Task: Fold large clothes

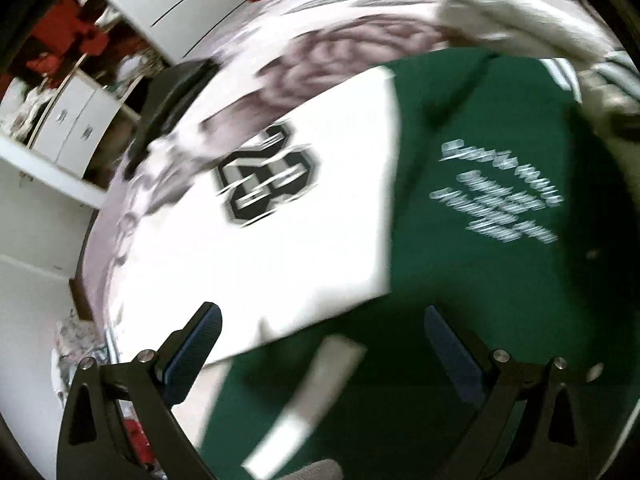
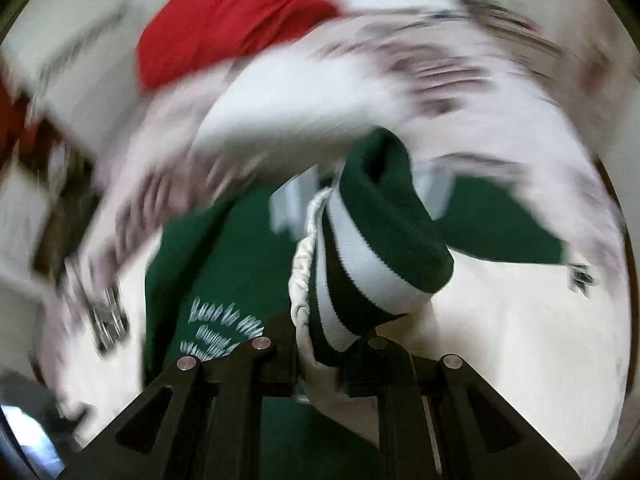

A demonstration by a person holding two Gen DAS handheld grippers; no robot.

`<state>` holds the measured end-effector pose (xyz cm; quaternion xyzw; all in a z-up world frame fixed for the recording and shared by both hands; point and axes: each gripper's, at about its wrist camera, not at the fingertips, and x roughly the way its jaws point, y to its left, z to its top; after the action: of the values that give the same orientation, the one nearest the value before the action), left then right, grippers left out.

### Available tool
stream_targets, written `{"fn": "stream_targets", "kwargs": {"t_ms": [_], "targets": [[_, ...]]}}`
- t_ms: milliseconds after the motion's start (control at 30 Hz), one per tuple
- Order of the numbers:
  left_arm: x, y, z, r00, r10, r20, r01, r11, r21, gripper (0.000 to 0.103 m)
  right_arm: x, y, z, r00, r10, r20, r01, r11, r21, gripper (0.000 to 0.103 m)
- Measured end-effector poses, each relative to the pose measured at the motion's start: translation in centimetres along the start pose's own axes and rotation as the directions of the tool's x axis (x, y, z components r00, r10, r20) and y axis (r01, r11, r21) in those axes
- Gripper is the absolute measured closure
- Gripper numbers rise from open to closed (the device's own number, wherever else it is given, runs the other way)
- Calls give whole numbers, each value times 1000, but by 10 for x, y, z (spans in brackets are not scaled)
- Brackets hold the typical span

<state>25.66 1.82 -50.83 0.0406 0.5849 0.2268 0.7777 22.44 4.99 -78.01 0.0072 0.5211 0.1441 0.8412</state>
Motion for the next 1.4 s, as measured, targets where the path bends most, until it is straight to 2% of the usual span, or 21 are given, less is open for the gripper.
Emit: {"fn": "stream_targets", "kwargs": {"t_ms": [100,167,233,300,333,367,433,467,533,633,733,767,833,867,900,933,967,1033,1133,1333,1400], "targets": [[12,15,-10,1000,9,-14,-9,1000,2,0,62,83,-23,996,-22,-81,8,987,-162,88],[18,27,-16,1000,-1,-25,1,1000,0,0,87,107,-38,991,-64,-119,37,977,-210,86],[8,24,-18,999,-20,-33,20,1000,-13,0,100,114,-47,984,-56,-170,23,981,-190,81],[11,30,-15,998,-44,-44,42,999,-32,0,96,118,-48,974,39,-222,-67,991,-119,69],[10,35,-15,997,-56,-48,54,998,-43,0,87,114,-48,961,133,-242,-151,987,-55,53],[7,36,-16,996,-67,-52,64,997,-52,0,76,102,-46,947,204,-249,-209,978,7,46],[5,43,-15,993,-102,-66,96,991,-89,0,45,72,-55,921,319,-226,-285,943,169,45],[5,46,-12,989,-132,-73,123,986,-114,0,29,52,-57,919,335,-209,-290,932,219,43],[6,46,-4,969,-230,-93,213,963,-164,0,1,8,-76,934,313,-174,-242,911,335,41],[15,32,18,912,-398,-99,371,903,-217,0,-18,-43,-109,962,203,-184,-107,896,432,41],[32,3,43,861,-500,-93,473,855,-213,0,-24,-84,-146,970,111,-215,17,854,520,41],[38,-9,52,854,-511,-97,487,850,-200,1,-25,-96,-155,971,89,-224,49,838,544,41],[39,-35,70,862,-503,-62,493,860,-130,5,-25,-114,-172,972,42,-230,102,808,580,41],[36,-49,77,887,-462,-18,460,885,-68,26,-26,-120,-182,973,22,-228,122,791,599,41],[33,-60,82,918,-397,14,397,918,-15,59,-28,-126,-186,975,18,-220,125,777,617,41],[31,-68,86,928,-371,38,370,928,28,80,-29,-129,-193,978,16,-210,124,760,637,41],[31,-71,90,936,-349,51,347,937,45,95,-31,-132,-197,978,11,-207,130,747,652,41],[23,-59,95,919,-383,97,385,923,6,96,-36,-137,-206,980,-4,-201,141,726,673,41],[15,-29,102,919,-364,151,375,926,-50,97,-51,-150,-217,982,-15,-190,145,707,692,41],[46,-20,94,932,-350,90,355,933,-56,96,-49,-178,-225,969,-52,-240,201,731,652,41],[45,-21,95,928,-363,87,369,928,-55,95,-45,-192,-226,958,-118,-263,263,733,627,42]]}}
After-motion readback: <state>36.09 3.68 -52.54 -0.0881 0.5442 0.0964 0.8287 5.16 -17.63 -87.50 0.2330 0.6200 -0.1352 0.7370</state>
